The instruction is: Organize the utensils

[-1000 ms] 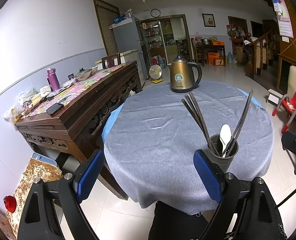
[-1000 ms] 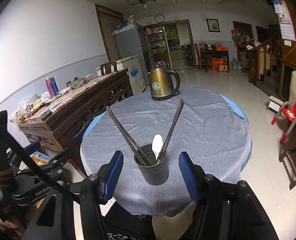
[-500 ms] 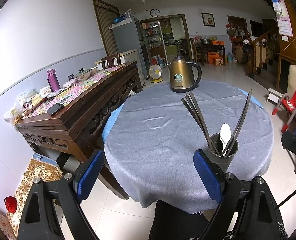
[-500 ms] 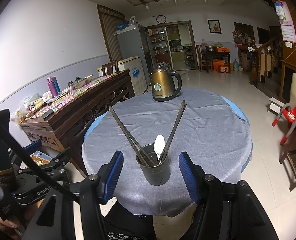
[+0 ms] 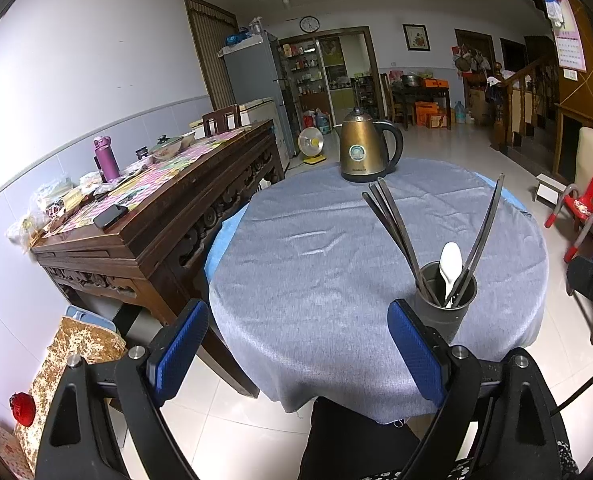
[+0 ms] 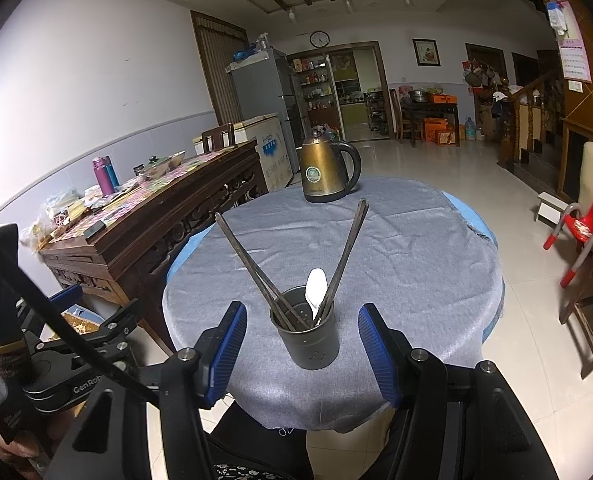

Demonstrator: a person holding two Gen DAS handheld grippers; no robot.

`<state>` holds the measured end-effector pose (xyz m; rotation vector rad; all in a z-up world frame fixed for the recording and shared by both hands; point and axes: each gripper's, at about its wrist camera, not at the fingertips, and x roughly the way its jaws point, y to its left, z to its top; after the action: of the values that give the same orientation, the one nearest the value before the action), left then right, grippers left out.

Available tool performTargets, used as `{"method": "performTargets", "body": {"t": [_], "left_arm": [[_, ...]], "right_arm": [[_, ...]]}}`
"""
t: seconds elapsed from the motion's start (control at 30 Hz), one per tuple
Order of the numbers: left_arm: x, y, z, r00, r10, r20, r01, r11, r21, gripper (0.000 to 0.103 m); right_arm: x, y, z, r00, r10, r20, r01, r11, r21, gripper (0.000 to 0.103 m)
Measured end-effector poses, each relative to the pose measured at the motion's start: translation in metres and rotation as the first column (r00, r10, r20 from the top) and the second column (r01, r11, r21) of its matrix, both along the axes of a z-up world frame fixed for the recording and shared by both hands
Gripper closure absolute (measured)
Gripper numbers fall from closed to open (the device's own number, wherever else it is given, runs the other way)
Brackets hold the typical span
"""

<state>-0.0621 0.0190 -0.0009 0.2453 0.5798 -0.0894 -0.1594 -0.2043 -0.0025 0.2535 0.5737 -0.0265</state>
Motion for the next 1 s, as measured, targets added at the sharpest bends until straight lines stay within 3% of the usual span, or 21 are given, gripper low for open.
{"method": "performTargets", "body": {"t": [1.0], "left_arm": [[-0.0014, -0.0049, -0.0063, 1.0, -0.014, -0.022, 0.015, 1.0, 0.006, 0.012]], "right_arm": [[-0.0016, -0.0002, -0.0034, 1.0, 0.01, -0.011, -0.011, 1.0, -0.007, 0.04]]}}
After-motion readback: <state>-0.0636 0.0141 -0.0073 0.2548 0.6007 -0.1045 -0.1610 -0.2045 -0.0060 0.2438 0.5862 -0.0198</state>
